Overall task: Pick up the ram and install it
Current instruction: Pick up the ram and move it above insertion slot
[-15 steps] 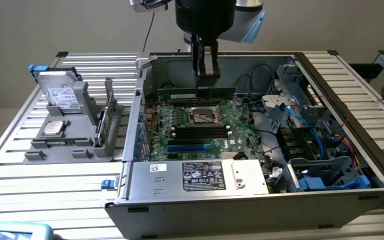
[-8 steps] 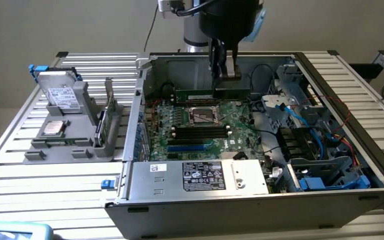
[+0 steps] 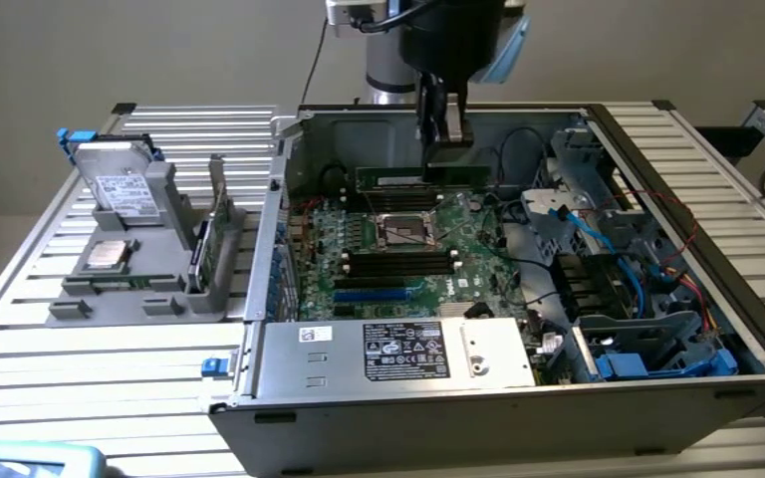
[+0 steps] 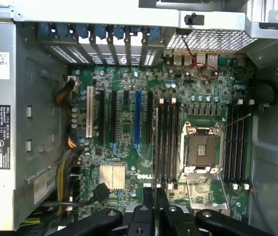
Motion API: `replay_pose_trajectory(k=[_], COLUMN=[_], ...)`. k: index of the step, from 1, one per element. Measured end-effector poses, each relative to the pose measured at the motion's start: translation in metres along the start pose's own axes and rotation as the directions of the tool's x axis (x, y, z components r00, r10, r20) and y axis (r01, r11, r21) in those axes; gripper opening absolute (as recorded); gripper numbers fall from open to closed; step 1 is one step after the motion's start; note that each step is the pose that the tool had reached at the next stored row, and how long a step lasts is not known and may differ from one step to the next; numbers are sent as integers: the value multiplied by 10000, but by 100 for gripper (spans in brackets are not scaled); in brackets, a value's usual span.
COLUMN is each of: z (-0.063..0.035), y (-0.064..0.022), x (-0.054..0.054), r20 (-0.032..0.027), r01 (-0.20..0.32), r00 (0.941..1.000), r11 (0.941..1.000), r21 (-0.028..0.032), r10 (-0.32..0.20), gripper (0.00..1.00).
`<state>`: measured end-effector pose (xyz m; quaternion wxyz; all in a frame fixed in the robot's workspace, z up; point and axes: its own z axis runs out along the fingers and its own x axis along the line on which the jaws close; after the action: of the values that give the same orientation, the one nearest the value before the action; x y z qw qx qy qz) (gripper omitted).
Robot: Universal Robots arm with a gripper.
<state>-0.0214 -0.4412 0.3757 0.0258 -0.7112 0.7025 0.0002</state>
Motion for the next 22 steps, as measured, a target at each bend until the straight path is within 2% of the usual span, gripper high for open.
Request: replay_pose_trajectory(k=[5, 9, 19, 22], z=[95, 167, 349, 358], y=[40, 141, 154, 155], x=[-154, -223, -226, -226], r20=[2, 2, 5, 3], r01=[1, 4, 25, 24], r00=[10000, 10000, 10000, 10000], r11=[10000, 10000, 10000, 10000], r21=[10, 41, 41, 39], r10=[-1, -4, -25, -24], gripper=[14, 14, 14, 14])
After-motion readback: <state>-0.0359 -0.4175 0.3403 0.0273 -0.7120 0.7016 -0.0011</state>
